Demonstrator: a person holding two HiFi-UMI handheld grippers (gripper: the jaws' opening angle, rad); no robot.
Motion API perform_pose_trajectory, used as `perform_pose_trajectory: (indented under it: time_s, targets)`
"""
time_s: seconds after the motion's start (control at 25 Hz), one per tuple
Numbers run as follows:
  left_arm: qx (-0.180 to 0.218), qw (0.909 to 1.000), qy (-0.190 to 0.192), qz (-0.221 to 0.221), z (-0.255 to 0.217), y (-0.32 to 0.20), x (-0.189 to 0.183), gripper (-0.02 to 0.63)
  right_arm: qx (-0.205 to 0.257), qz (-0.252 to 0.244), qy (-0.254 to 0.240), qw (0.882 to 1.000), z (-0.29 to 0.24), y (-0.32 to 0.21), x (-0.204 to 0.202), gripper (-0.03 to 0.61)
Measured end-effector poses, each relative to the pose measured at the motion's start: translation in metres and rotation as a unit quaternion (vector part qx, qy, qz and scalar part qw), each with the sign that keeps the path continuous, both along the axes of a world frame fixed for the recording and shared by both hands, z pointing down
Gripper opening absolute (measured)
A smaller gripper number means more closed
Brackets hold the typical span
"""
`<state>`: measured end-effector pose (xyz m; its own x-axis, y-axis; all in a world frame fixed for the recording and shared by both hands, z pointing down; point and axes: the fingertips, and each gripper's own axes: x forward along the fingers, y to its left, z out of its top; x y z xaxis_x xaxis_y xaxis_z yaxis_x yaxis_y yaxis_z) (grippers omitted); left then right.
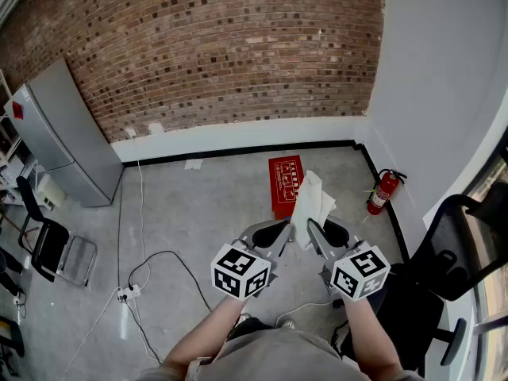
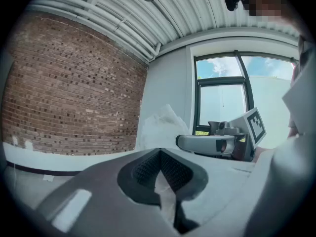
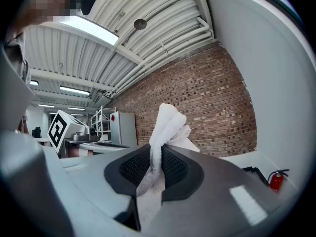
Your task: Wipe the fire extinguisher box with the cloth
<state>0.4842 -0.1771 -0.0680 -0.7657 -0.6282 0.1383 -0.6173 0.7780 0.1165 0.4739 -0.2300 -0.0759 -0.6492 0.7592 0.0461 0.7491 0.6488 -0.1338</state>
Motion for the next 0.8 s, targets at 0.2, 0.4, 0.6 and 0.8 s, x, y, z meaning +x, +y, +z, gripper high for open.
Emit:
perform_pose_trajectory:
  time_s: [0.2,0.4,0.6,0.8]
  targets:
    - [-0.002,1.0,0.003,0.0,0.003,0.0,-0.001,0.0,0.003,0.005,0.007,1.0,0.007,-0.004,-0.002,0.087]
    - [-0.005,1.0,0.008,-0.002,0.007,-0.001,-0.004,0.0,0.002,0.004,0.009,1.0,0.009,-0.007,-0.006,0.087]
    - [-0.01,0.9997,0.02,-0.007,0.013,0.001,-0.006,0.0,0.003,0.01,0.025,1.0,0.015,-0.015,-0.011,0.087]
    - [-0.014,0.9991,0.038,-0.014,0.028,0.012,-0.015,0.0,0.005,0.022,0.056,0.998,0.035,-0.019,-0.024,0.087]
